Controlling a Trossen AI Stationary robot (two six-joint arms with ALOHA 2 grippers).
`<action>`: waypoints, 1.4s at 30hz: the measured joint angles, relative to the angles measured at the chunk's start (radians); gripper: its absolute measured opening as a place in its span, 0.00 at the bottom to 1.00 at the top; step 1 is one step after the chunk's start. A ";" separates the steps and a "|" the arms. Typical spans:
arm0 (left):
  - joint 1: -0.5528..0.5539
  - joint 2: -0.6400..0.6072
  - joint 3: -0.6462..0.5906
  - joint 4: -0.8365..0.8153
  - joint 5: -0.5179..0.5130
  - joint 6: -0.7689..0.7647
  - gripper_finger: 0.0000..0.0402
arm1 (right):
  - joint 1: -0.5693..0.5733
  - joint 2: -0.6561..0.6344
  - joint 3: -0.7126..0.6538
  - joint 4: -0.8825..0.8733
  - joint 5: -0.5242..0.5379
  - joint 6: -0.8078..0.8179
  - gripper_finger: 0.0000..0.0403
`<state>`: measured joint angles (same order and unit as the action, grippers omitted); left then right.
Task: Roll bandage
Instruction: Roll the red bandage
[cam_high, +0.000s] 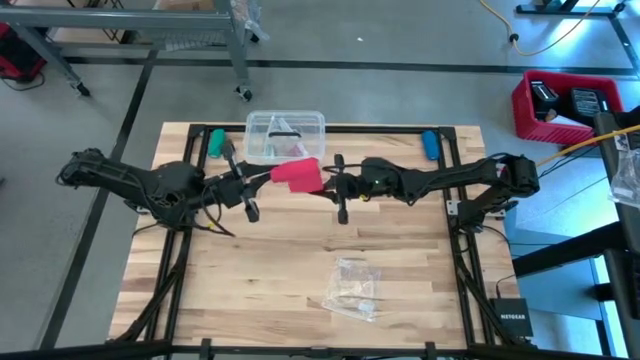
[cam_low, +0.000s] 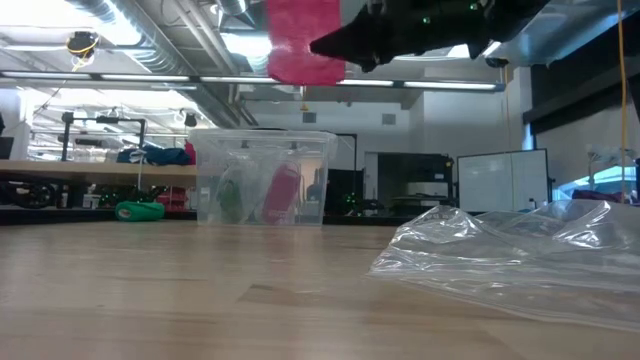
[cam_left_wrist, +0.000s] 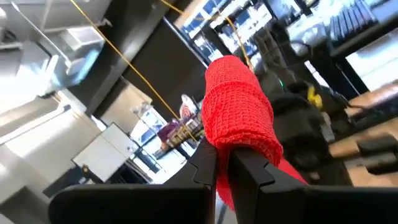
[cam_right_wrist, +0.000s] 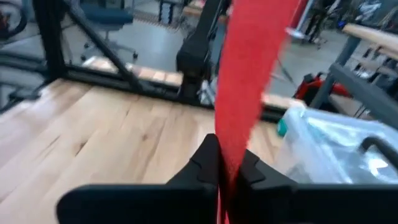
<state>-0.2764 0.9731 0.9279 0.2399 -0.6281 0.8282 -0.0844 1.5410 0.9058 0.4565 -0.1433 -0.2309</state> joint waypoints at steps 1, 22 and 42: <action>-0.004 -0.004 0.006 0.010 0.000 0.009 0.04 | 0.001 0.000 0.000 -0.015 -0.009 -0.008 0.01; 0.123 -0.062 0.022 0.005 -0.045 0.051 0.04 | 0.215 -0.076 0.090 -0.054 -0.008 -0.039 0.00; 0.132 0.159 0.022 -0.124 -0.117 0.034 0.01 | 0.387 -0.074 0.482 -0.465 0.124 0.005 0.00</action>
<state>-0.1440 1.1318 0.9498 0.1156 -0.7454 0.8626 0.3027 1.4667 1.3878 -0.0086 -0.0191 -0.2256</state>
